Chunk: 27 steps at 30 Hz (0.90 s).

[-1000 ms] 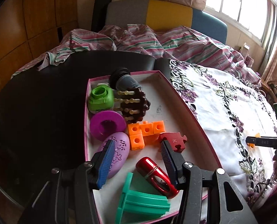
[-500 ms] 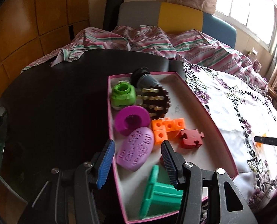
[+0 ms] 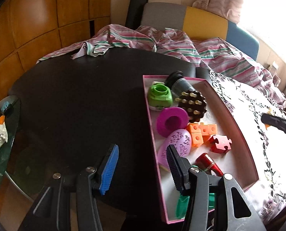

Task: Organize rigid objects
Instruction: 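Carry the yellow clip into the tray and open the right tool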

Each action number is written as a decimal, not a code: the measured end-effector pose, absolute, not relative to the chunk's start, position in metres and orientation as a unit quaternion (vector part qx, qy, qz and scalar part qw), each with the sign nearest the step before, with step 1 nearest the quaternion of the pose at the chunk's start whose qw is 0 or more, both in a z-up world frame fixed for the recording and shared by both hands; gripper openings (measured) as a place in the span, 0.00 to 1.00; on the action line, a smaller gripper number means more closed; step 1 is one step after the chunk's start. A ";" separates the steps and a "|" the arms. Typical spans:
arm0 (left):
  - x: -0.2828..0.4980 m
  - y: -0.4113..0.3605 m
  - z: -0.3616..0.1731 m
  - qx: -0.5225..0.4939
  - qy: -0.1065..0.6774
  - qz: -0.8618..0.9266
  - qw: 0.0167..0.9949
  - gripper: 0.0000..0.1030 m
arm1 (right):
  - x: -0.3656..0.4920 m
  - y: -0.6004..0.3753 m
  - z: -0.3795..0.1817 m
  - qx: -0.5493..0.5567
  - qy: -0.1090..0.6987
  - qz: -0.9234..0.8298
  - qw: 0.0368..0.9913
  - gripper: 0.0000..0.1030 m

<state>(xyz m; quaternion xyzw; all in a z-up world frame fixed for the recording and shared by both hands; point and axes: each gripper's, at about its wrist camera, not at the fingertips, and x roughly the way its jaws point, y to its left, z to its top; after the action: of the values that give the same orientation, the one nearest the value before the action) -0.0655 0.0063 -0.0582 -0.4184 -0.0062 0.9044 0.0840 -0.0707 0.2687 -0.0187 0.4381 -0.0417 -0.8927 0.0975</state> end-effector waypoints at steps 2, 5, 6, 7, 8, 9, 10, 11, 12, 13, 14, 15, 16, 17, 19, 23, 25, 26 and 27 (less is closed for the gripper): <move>-0.066 0.001 -0.059 -0.419 -0.011 0.904 0.080 0.51 | -0.086 0.244 -0.021 0.438 -0.032 -0.890 0.119 0.64; -0.067 -0.005 -0.059 -0.421 -0.017 0.904 0.076 0.51 | -0.104 0.220 -0.031 0.449 -0.021 -0.883 0.140 0.64; -0.067 -0.007 -0.060 -0.421 -0.018 0.904 0.074 0.52 | -0.110 0.212 -0.036 0.455 -0.018 -0.878 0.148 0.64; -0.068 -0.009 -0.060 -0.422 -0.020 0.903 0.073 0.52 | -0.116 0.206 -0.041 0.461 -0.013 -0.874 0.155 0.64; -0.068 -0.010 -0.061 -0.423 -0.022 0.903 0.073 0.53 | -0.120 0.201 -0.046 0.466 -0.009 -0.871 0.157 0.64; -0.069 -0.011 -0.062 -0.425 -0.024 0.902 0.073 0.53 | -0.126 0.197 -0.053 0.473 -0.005 -0.867 0.157 0.64; -0.069 -0.011 -0.062 -0.426 -0.025 0.902 0.073 0.53 | -0.131 0.195 -0.060 0.480 -0.004 -0.863 0.159 0.64; -0.070 -0.011 -0.063 -0.427 -0.025 0.901 0.074 0.53 | -0.137 0.193 -0.069 0.489 -0.003 -0.858 0.158 0.64; -0.070 -0.010 -0.064 -0.428 -0.025 0.900 0.076 0.53 | -0.140 0.192 -0.075 0.496 -0.002 -0.854 0.155 0.64; -0.070 -0.009 -0.065 -0.428 -0.025 0.900 0.077 0.54 | -0.142 0.193 -0.080 0.499 -0.006 -0.852 0.157 0.65; -0.069 -0.009 -0.066 -0.428 -0.024 0.900 0.079 0.54 | -0.144 0.193 -0.083 0.503 -0.010 -0.849 0.160 0.66; -0.069 -0.008 -0.066 -0.428 -0.023 0.900 0.081 0.56 | -0.143 0.192 -0.084 0.505 -0.011 -0.848 0.161 0.67; -0.069 -0.007 -0.066 -0.428 -0.022 0.900 0.082 0.56 | -0.142 0.193 -0.085 0.503 -0.011 -0.849 0.161 0.67; -0.069 -0.006 -0.066 -0.428 -0.021 0.900 0.083 0.57 | -0.140 0.193 -0.086 0.501 -0.011 -0.850 0.160 0.67; -0.069 -0.004 -0.066 -0.427 -0.020 0.900 0.085 0.58 | -0.138 0.196 -0.087 0.503 -0.019 -0.849 0.157 0.67; -0.067 0.000 -0.064 -0.424 -0.016 0.902 0.085 0.62 | -0.132 0.202 -0.086 0.501 -0.034 -0.852 0.151 0.68; -0.066 0.002 -0.062 -0.420 -0.014 0.904 0.084 0.64 | -0.127 0.204 -0.082 0.496 -0.040 -0.855 0.148 0.68; -0.066 0.002 -0.061 -0.418 -0.012 0.905 0.083 0.65 | -0.124 0.206 -0.079 0.494 -0.041 -0.856 0.147 0.68; -0.065 0.003 -0.060 -0.416 -0.011 0.906 0.082 0.67 | -0.122 0.206 -0.077 0.491 -0.042 -0.858 0.144 0.68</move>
<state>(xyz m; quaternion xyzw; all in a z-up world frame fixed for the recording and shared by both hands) -0.0650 0.0026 -0.0597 -0.4161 -0.0112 0.9056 0.0817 -0.1217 0.2061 -0.0768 0.4910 -0.0420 -0.8581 0.1441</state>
